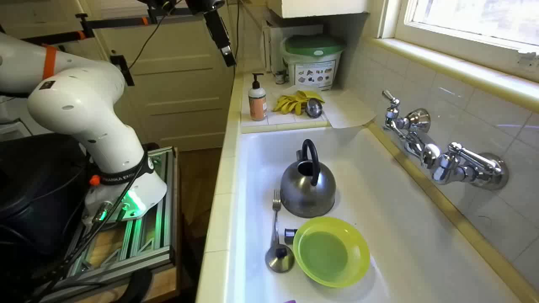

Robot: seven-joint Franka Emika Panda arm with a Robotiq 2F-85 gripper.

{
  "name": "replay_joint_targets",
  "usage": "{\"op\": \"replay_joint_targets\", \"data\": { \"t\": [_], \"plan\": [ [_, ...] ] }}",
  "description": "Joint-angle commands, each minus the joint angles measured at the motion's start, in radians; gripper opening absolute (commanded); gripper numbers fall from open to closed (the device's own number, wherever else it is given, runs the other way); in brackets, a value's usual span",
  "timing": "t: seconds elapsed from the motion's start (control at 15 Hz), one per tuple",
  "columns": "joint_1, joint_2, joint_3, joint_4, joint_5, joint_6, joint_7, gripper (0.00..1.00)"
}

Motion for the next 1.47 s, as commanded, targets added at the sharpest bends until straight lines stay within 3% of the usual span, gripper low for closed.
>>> {"op": "replay_joint_targets", "data": {
  "t": [0.0, 0.27, 0.4, 0.8, 0.93, 1.13, 1.2, 1.27, 1.33, 1.4],
  "plan": [
    [0.011, 0.001, -0.007, 0.003, -0.008, -0.005, 0.007, 1.00],
    [0.012, 0.013, -0.008, 0.008, -0.005, 0.003, 0.009, 1.00],
    [0.000, 0.084, -0.001, 0.037, -0.006, 0.085, 0.042, 1.00],
    [-0.021, 0.400, 0.019, 0.254, -0.016, 0.297, 0.071, 1.00],
    [-0.023, 0.517, -0.005, 0.351, -0.011, 0.326, 0.055, 1.00],
    [-0.008, 0.685, -0.058, 0.473, 0.012, 0.459, 0.006, 1.00],
    [0.002, 0.743, -0.076, 0.513, 0.041, 0.500, -0.004, 1.00],
    [0.036, 0.802, -0.107, 0.562, 0.143, 0.503, -0.028, 1.00],
    [0.000, 0.681, -0.071, 0.460, 0.048, 0.484, 0.013, 1.00],
    [0.011, 0.734, -0.087, 0.499, 0.088, 0.496, -0.006, 1.00]
  ]
}}
